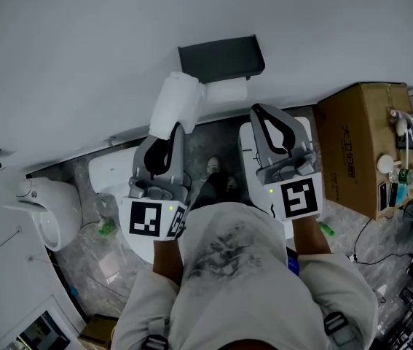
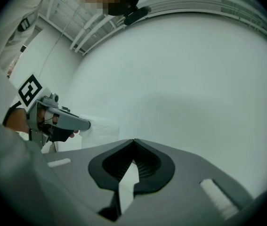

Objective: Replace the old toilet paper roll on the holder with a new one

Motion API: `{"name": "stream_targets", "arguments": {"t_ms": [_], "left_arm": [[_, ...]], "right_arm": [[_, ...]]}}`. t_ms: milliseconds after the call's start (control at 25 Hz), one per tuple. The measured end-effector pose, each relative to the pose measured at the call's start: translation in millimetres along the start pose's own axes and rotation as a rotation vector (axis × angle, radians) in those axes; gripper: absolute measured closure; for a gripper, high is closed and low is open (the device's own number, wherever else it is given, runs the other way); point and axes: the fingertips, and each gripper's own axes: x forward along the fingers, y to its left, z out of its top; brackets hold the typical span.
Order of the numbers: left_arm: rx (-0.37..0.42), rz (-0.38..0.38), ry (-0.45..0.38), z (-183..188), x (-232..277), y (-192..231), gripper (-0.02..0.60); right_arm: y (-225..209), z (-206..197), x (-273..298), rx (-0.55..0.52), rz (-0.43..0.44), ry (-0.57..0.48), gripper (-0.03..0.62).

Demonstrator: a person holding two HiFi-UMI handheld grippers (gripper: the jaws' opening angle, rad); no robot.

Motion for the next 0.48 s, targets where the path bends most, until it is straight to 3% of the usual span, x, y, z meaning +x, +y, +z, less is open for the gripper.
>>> {"name": "stream_targets", "arguments": {"t_ms": [480], "left_arm": [[0.003,-0.017,0.007,3.6,8.7,-2.2,0.561]], "right_arm": [[1.3,-0.7,-0.7,0.077,0.024,0.009,0.592]]}}
